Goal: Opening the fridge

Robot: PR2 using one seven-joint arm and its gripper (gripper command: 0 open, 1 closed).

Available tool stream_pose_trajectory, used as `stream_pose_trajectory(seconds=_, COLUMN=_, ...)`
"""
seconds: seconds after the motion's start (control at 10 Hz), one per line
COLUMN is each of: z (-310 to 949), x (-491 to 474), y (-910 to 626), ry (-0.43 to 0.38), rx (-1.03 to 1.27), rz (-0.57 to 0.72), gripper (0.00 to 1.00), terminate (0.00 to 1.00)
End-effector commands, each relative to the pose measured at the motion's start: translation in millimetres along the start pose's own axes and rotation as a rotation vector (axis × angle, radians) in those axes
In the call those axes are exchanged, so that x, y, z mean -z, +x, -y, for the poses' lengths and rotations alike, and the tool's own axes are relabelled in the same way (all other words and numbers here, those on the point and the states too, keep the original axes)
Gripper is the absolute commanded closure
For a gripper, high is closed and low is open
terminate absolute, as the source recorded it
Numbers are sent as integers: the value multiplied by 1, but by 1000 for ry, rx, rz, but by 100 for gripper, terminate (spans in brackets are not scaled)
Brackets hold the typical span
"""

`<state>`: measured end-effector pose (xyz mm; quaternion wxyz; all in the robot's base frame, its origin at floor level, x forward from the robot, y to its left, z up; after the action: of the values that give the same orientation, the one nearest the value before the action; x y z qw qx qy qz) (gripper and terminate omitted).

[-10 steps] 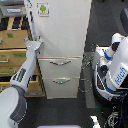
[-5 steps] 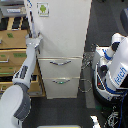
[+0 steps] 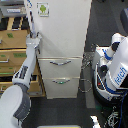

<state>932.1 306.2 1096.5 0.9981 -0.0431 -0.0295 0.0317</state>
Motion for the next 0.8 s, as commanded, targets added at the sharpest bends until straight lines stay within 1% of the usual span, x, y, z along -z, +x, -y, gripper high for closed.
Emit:
stream_pose_trajectory(seconds=0.1, z=0, x=3, y=-15, ry=13, rx=63, rz=-4, gripper=100, terminate=0)
stream_pose_trajectory(seconds=0.6, z=1, x=15, y=-22, ry=16, rx=75, rz=-13, gripper=100, terminate=0)
stream_pose_trajectory(seconds=0.8, z=5, x=15, y=-28, ry=5, rx=96, rz=-10, gripper=100, terminate=0)
